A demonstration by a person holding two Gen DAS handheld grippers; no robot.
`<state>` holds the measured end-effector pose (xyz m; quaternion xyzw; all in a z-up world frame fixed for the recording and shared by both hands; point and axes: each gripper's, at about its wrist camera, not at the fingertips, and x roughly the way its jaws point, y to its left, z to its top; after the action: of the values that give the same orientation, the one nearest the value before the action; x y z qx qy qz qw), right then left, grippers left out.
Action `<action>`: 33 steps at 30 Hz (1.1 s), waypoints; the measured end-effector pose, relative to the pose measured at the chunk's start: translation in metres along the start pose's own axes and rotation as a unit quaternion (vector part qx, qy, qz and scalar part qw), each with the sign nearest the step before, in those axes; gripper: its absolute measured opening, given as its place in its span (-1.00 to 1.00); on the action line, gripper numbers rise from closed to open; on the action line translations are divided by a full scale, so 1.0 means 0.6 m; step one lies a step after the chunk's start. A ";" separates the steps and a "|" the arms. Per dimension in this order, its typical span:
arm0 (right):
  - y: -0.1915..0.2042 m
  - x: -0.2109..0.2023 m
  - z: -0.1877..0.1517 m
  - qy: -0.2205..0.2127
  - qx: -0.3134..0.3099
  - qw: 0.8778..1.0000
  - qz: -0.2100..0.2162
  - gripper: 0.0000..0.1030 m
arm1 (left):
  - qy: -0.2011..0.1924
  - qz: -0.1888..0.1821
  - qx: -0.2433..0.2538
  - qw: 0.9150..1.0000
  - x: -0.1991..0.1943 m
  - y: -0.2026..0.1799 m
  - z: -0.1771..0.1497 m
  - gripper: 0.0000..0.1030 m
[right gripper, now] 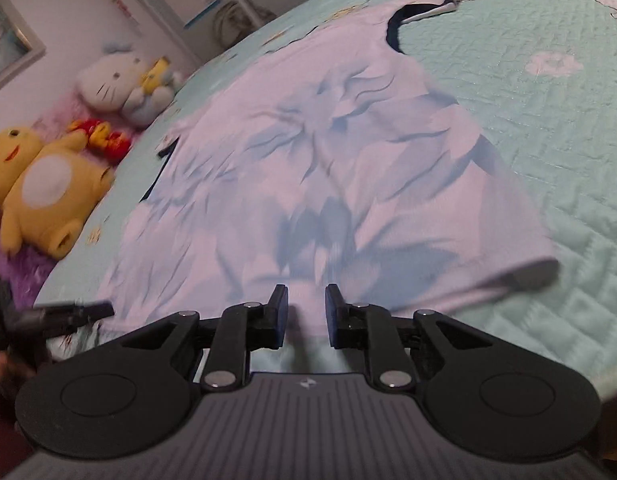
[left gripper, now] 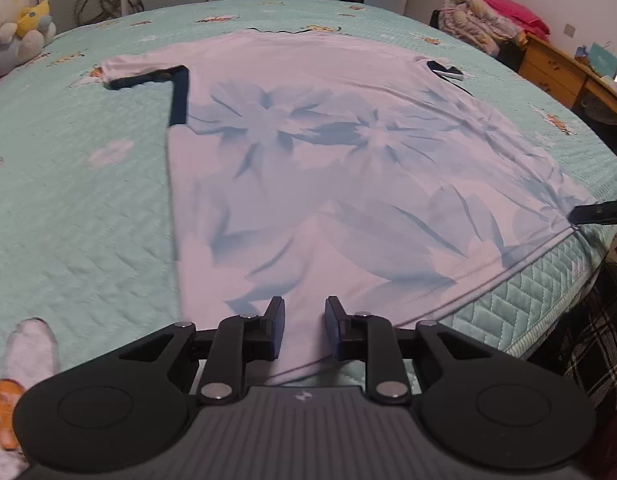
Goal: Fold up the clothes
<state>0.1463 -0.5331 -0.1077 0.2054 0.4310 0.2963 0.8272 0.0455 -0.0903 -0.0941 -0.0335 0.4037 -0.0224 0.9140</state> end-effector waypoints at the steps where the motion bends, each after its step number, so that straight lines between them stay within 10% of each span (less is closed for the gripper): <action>1: 0.001 -0.010 -0.004 0.001 -0.006 1.000 0.005 -0.59 | -0.008 0.002 0.003 1.000 -0.004 -0.003 0.011 -0.59; 9: 0.017 0.016 0.048 -0.092 0.044 0.994 0.040 -0.50 | -0.035 -0.033 0.027 0.998 0.079 -0.091 0.055 -0.22; 15: 0.103 0.114 -0.045 0.039 -0.024 0.997 0.069 -0.43 | 0.003 -0.015 0.062 0.998 0.056 -0.086 0.014 -0.23; 18: 0.132 0.092 -0.055 0.021 -0.082 0.994 0.062 -0.43 | -0.006 0.007 0.049 0.999 0.033 -0.064 0.012 -0.23; 26: -0.062 -0.010 -0.002 -0.091 0.127 0.987 0.038 -0.42 | -0.012 0.037 -0.015 0.999 0.039 -0.011 -0.008 -0.11; 29: -0.104 -0.037 -0.001 -0.102 0.172 0.979 0.037 -0.71 | -0.014 0.023 -0.042 0.999 0.029 -0.002 -0.005 -0.13; 33: -0.160 -0.073 0.001 -0.116 0.231 0.965 0.035 -0.37 | -0.023 0.014 -0.070 0.997 0.032 0.006 0.007 -0.12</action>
<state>0.1569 -0.6332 -0.1386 0.4387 0.3815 0.1921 0.7907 0.0616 -0.0881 -0.1055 -0.0921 0.3837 0.0196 0.9187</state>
